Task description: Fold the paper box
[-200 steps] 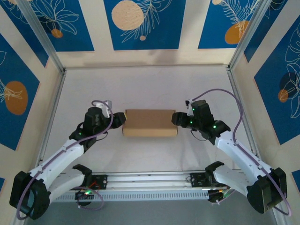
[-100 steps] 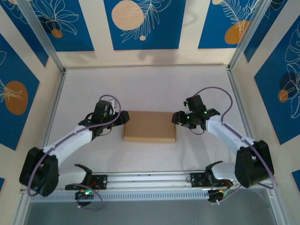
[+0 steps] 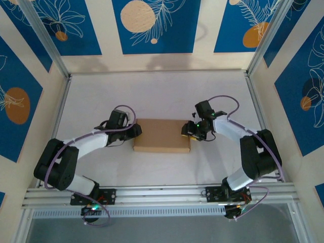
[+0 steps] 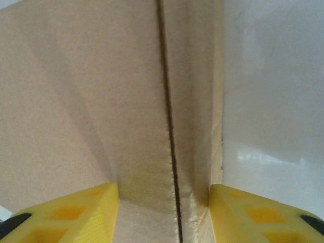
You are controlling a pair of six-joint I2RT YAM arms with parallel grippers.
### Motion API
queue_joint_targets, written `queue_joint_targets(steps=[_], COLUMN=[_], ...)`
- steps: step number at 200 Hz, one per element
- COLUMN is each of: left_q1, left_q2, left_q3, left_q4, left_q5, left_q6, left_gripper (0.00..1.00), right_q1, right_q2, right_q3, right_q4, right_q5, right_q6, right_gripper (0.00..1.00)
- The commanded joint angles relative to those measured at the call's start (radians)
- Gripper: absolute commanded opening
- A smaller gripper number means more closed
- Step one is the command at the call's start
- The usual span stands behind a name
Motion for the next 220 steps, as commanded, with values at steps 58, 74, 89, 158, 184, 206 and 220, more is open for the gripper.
queue_joint_targets(steps=[58,74,89,158,184,206,220], left_q1=[0.017,0.018,0.018,0.023,0.034,0.037,0.037], left_q2=[0.128,0.126,0.124,-0.020,-0.121,-0.233,-0.327], left_q3=[0.095,0.102,0.107,0.144,0.248,0.310,0.276], left_q4=[0.077,0.067,0.055,-0.083,-0.173,-0.223,-0.163], left_q5=[0.054,0.045,0.042,-0.135,-0.230,-0.315,-0.355], left_q6=[-0.019,-0.009,-0.002,0.070,0.207,0.386,0.534], left_gripper=[0.43,0.45,0.46,1.00,1.00,1.00,1.00], right_q1=[-0.030,-0.030,-0.029,-0.045,-0.037,0.058,0.130], right_q2=[0.151,0.146,0.139,0.021,-0.082,-0.254,-0.368], right_q3=[0.150,0.144,0.136,0.167,0.189,0.201,0.167], right_q4=[0.011,0.015,0.015,-0.043,-0.048,0.016,0.132], right_q5=[-0.047,-0.047,-0.043,0.095,0.142,0.333,0.492], right_q6=[-0.015,-0.014,-0.013,-0.009,-0.035,-0.203,-0.318], right_gripper=[0.49,0.49,0.50,0.99,0.99,0.99,0.99])
